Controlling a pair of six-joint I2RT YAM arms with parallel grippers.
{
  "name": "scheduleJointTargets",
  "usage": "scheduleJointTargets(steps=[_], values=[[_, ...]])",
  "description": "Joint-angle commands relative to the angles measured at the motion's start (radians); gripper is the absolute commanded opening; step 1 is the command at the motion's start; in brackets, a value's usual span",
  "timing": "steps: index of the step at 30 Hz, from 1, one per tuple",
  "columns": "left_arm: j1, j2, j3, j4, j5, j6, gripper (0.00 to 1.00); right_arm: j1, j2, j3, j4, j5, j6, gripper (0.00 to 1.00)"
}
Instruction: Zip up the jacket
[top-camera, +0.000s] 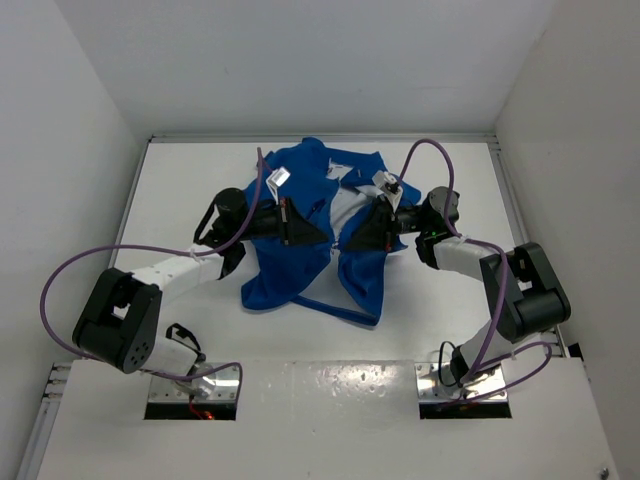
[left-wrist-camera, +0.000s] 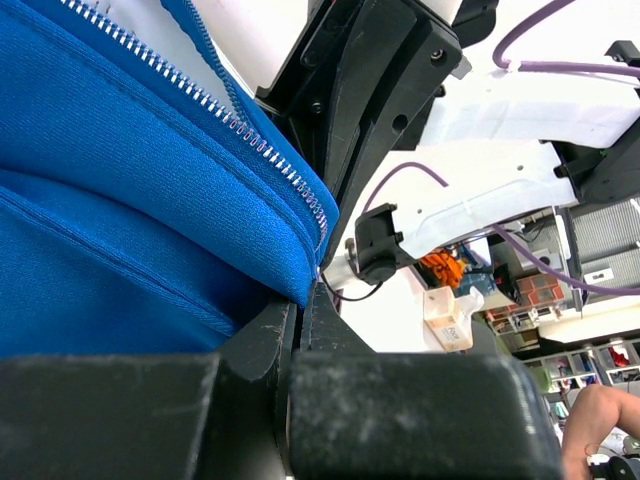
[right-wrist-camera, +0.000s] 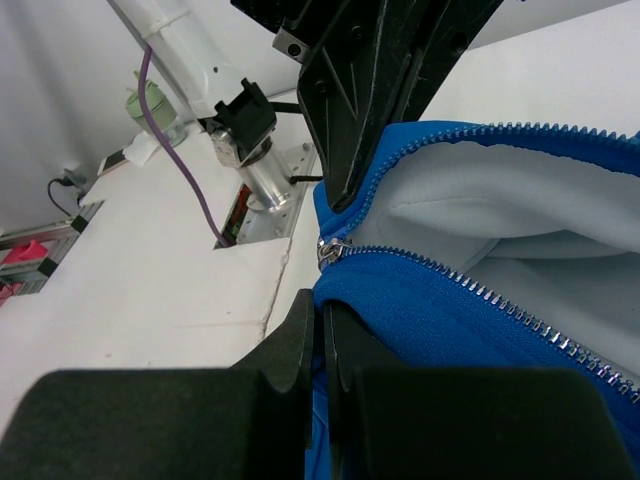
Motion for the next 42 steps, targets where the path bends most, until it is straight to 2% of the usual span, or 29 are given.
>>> scheduleJointTargets(steps=[1,19,42], values=[[-0.018,-0.003,0.011,0.052,0.033,0.021,0.0,0.003,0.0,0.042,0.086,0.012,-0.016,0.0],[0.027,0.015,0.083,0.021,0.033,0.069,0.0,0.003,-0.007,0.023,0.096,0.011,-0.009,0.0],[0.027,0.015,0.055,-0.008,0.051,0.078,0.0,0.003,0.011,0.049,0.101,0.014,-0.006,0.0]])
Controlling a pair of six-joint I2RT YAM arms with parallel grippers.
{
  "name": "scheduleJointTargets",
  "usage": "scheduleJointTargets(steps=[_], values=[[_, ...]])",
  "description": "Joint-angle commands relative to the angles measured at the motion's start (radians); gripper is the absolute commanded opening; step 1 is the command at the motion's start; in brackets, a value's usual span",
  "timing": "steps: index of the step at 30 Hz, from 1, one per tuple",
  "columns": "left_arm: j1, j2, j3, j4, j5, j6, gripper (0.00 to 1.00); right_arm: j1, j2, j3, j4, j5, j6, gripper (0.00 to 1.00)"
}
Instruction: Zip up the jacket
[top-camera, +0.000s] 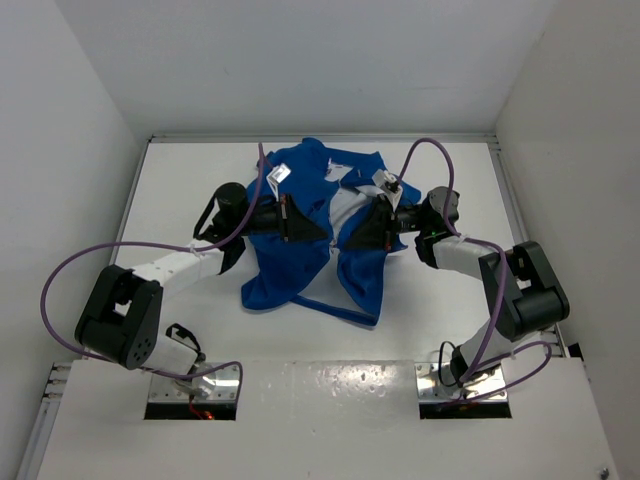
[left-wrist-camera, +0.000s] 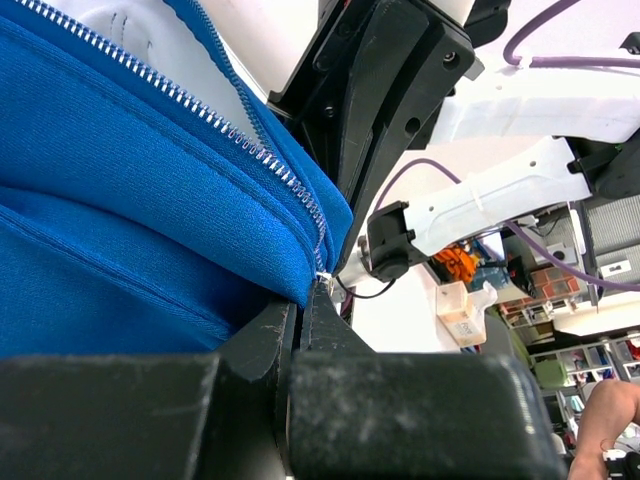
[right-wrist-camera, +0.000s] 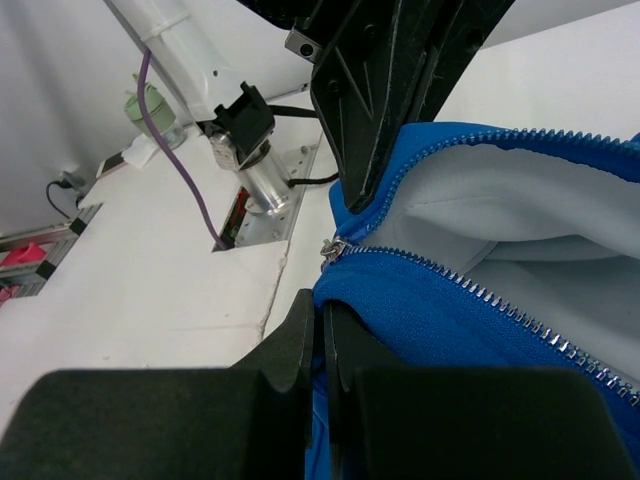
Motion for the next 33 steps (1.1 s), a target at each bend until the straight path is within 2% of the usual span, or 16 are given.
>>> scheduleJointTargets(steps=[1,10,13,21,33], values=[[-0.004,-0.005,0.013,0.049,0.031,0.028,0.0,0.001,-0.002,0.043,0.077,0.011,-0.023,0.0],[-0.013,-0.005,-0.014,0.013,0.072,0.082,0.0,0.001,0.005,0.054,0.07,0.02,-0.022,0.0],[-0.022,-0.016,-0.014,-0.069,0.084,0.201,0.0,-0.007,0.01,0.062,0.067,0.02,-0.032,0.0],[-0.064,-0.045,-0.005,-0.212,0.106,0.377,0.0,-0.007,0.013,0.069,0.057,0.029,-0.036,0.0],[-0.064,-0.064,0.004,-0.262,0.115,0.424,0.0,-0.011,-0.001,0.037,0.022,0.034,-0.056,0.02]])
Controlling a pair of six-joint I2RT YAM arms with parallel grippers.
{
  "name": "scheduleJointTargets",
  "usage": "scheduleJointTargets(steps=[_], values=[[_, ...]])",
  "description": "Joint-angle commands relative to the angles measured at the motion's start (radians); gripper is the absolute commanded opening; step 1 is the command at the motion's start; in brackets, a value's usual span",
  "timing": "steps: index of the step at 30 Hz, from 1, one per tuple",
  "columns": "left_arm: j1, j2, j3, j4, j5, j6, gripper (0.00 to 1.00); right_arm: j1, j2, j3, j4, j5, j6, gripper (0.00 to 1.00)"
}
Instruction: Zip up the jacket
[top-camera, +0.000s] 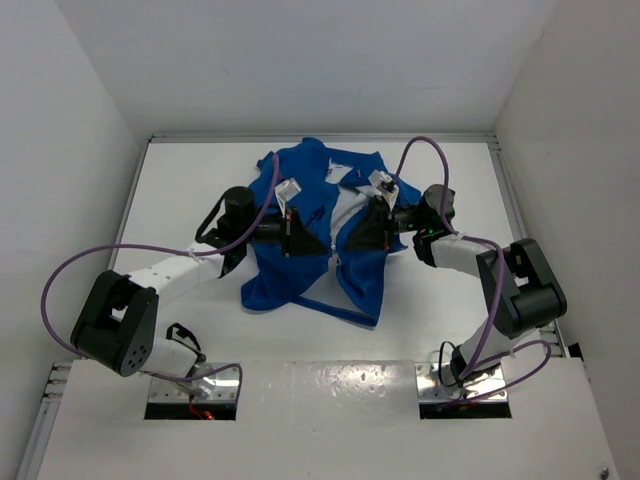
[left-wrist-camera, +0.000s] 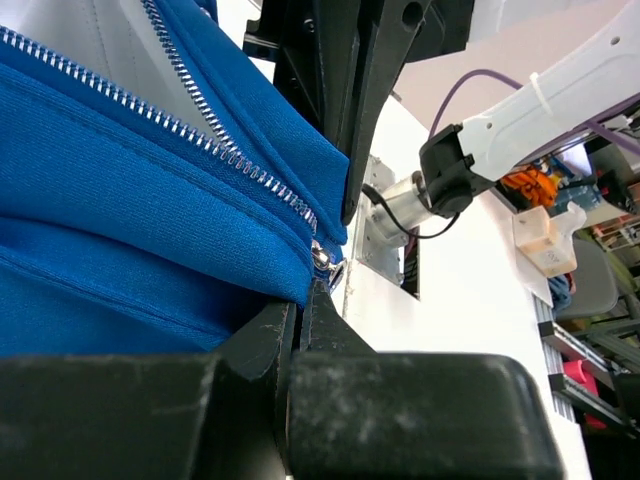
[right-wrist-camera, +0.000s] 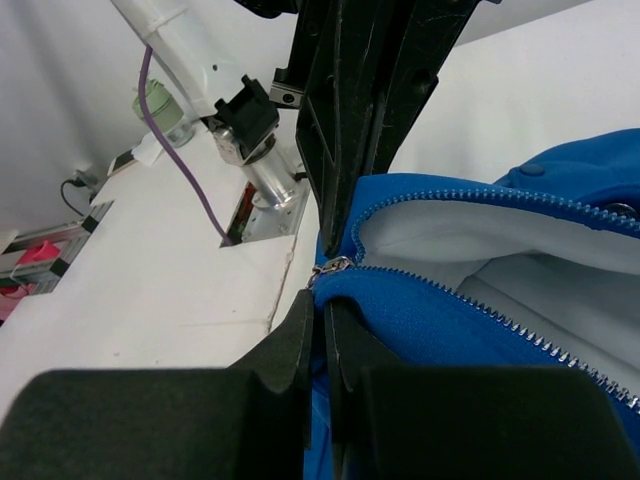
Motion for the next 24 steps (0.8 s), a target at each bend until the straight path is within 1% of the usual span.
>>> scheduleJointTargets(steps=[1,2,5,6,8,9,11,14,20,24], values=[[-0.022,-0.028,0.02,-0.054,0.077,0.052,0.0,-0.005,-0.025,0.013,0.074,0.05,-0.03,0.05],[-0.022,-0.028,0.02,-0.054,0.077,0.052,0.0,-0.001,-0.03,0.004,0.074,0.051,-0.016,0.12],[-0.022,-0.019,0.029,-0.054,0.077,0.052,0.0,0.013,-0.033,-0.024,0.117,0.051,0.033,0.19],[-0.022,-0.01,0.029,-0.054,0.077,0.052,0.0,0.025,-0.041,-0.036,0.126,0.051,0.044,0.24],[-0.022,-0.01,0.038,-0.054,0.077,0.052,0.0,0.033,-0.044,-0.056,0.145,0.055,0.068,0.28],[-0.022,-0.001,0.038,-0.054,0.077,0.052,0.0,0.045,-0.048,-0.068,0.155,0.056,0.077,0.32],[-0.022,-0.001,0.049,-0.054,0.077,0.052,0.0,0.055,-0.051,-0.08,0.172,0.055,0.1,0.35],[-0.022,-0.001,0.049,-0.014,0.077,0.017,0.0,0.071,-0.053,-0.106,0.174,0.067,0.113,0.42],[-0.022,-0.001,0.049,0.032,0.077,-0.026,0.0,0.067,-0.062,-0.137,0.114,0.113,0.093,0.44],[-0.022,-0.021,0.049,0.032,0.077,-0.035,0.0,0.046,-0.068,-0.162,0.056,0.145,0.093,0.44]])
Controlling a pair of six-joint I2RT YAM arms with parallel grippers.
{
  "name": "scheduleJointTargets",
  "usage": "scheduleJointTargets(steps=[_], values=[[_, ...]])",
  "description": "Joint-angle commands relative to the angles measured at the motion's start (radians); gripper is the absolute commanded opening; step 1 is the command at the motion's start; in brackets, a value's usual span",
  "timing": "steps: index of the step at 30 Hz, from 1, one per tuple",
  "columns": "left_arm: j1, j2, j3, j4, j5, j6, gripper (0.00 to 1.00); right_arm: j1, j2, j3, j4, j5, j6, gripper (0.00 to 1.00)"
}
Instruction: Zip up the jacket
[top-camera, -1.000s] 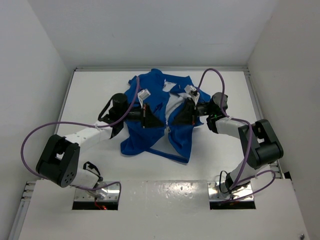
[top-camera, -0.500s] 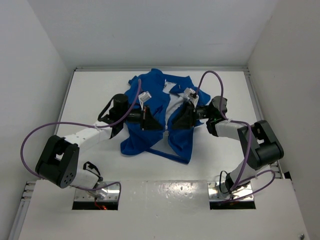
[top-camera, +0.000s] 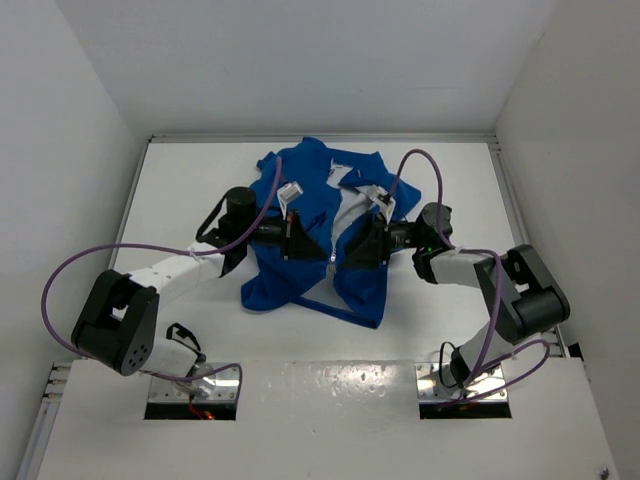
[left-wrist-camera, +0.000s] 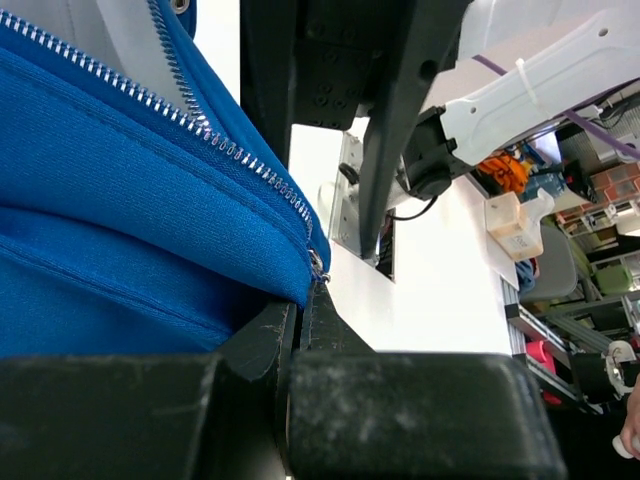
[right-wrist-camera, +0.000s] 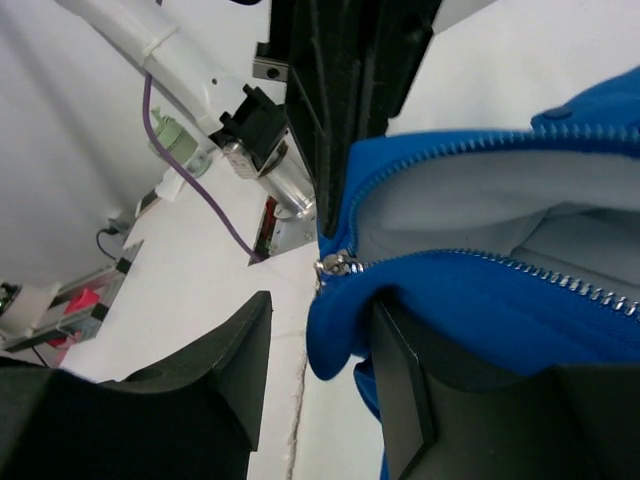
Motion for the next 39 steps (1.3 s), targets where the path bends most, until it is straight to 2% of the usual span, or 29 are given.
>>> scheduleJointTargets(steps=[1,10,13,15,16,18,19,21,22,24,29,33,35,36,38,39], values=[[-0.021,-0.025,0.043,0.074,0.03,-0.014,0.0,-0.017,-0.042,-0.02,-0.005,0.038,-0.012,0.44],[-0.021,-0.002,0.053,-0.225,0.03,0.177,0.0,-0.143,-0.105,-0.022,-0.146,0.082,-0.063,0.41],[-0.03,0.009,0.043,-0.253,-0.006,0.205,0.0,-0.182,-0.169,0.007,-0.308,0.069,-0.142,0.41],[-0.04,0.021,0.043,-0.279,-0.046,0.24,0.0,-0.182,-0.229,0.029,-0.656,0.065,-0.344,0.41],[-0.053,0.032,0.043,-0.308,-0.057,0.249,0.0,-0.17,-0.277,0.059,-0.778,0.076,-0.515,0.41],[-0.063,0.044,0.033,-0.329,-0.071,0.274,0.0,-0.122,-0.353,0.151,-1.315,0.162,-0.73,0.41],[-0.063,0.053,0.033,-0.361,-0.101,0.274,0.0,-0.103,-0.364,0.167,-1.474,0.205,-0.987,0.41],[-0.063,0.064,0.02,-0.397,-0.126,0.306,0.0,-0.062,-0.395,0.17,-1.563,0.284,-1.046,0.41],[-0.063,0.064,0.01,-0.411,-0.14,0.317,0.0,-0.06,-0.397,0.165,-1.583,0.297,-1.038,0.41],[-0.063,0.076,0.01,-0.443,-0.175,0.351,0.0,-0.043,-0.392,0.158,-1.629,0.344,-1.044,0.35],[-0.063,0.095,0.01,-0.569,-0.253,0.404,0.0,0.005,-0.354,0.147,-1.649,0.567,-1.081,0.24],[-0.04,0.104,0.01,-0.639,-0.296,0.44,0.0,0.008,-0.296,0.136,-1.504,0.645,-1.041,0.12],[-0.009,0.116,0.01,-0.65,-0.31,0.44,0.0,0.02,-0.288,0.121,-1.444,0.658,-1.0,0.11],[-0.009,0.125,0.01,-0.65,-0.328,0.415,0.0,0.034,-0.282,0.084,-1.333,0.656,-0.956,0.09],[0.005,0.141,0.01,-0.661,-0.338,0.4,0.0,0.057,-0.277,0.052,-1.249,0.653,-0.933,0.09],[0.015,0.15,0.01,-0.661,-0.338,0.391,0.0,0.078,-0.276,0.018,-1.132,0.653,-0.917,0.08]])
